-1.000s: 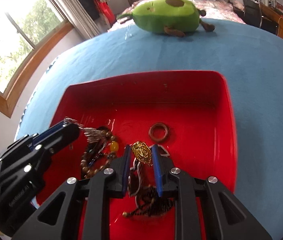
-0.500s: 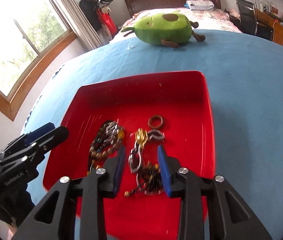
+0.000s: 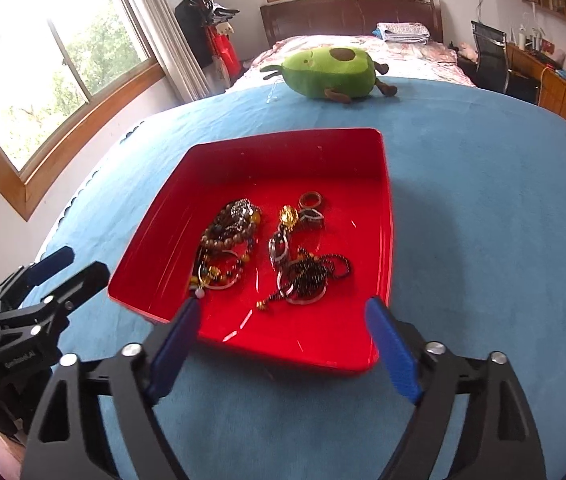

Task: Organize jewelry
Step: 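Withdraw both open tools from the red tin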

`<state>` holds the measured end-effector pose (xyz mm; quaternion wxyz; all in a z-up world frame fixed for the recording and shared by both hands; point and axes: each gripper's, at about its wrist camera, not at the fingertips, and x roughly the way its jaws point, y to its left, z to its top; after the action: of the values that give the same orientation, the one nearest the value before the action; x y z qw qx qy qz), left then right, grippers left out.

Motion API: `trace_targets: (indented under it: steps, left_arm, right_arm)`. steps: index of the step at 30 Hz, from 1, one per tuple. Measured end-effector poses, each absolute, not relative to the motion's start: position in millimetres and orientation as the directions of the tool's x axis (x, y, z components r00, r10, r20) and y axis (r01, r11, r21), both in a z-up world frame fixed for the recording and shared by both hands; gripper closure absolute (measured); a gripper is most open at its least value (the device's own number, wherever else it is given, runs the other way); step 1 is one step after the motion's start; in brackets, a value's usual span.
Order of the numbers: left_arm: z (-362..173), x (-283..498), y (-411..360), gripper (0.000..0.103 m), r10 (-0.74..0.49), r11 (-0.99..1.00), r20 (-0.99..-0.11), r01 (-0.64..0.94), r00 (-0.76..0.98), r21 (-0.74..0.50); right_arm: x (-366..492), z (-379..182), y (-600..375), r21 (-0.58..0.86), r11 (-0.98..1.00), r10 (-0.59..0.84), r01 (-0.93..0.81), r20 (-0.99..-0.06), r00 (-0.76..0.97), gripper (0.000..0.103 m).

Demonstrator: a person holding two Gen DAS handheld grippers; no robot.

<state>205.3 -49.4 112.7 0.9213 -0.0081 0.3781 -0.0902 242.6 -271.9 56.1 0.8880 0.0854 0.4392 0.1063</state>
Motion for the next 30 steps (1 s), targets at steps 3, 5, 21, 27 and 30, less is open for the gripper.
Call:
trace_targets:
  steps: [3, 5, 21, 27, 30]
  left_arm:
    - [114.2, 193.7, -49.6, 0.006, -0.155, 0.986, -0.688, 0.153, 0.709, -0.064]
    - [115.6, 186.3, -49.9, 0.005, -0.153, 0.986, -0.686, 0.157, 0.712, -0.058]
    - [112.0, 174.9, -44.1, 0.003, -0.128, 0.989, -0.717, 0.138, 0.686, -0.044]
    - [98.7, 186.3, -43.0, 0.003, -0.121, 0.989, -0.770, 0.138, 0.627, -0.044]
    - [92.9, 191.2, -42.2, 0.003, -0.125, 0.989, -0.792, 0.143, 0.598, -0.048]
  right_arm:
    - [234.2, 57.5, -272.8, 0.223, 0.970, 0.238, -0.101, -0.764, 0.600, 0.009]
    - [229.3, 58.5, -274.1, 0.218, 0.971, 0.230, -0.094, -0.767, 0.599, 0.007]
    - [207.6, 54.5, -273.2, 0.209, 0.975, 0.211, -0.071, -0.789, 0.577, 0.004]
    - [211.7, 46.3, -270.7, 0.198, 0.978, 0.203, -0.070, -0.807, 0.555, 0.004]
    - [214.5, 41.2, -271.6, 0.199, 0.978, 0.203, -0.066, -0.816, 0.541, 0.004]
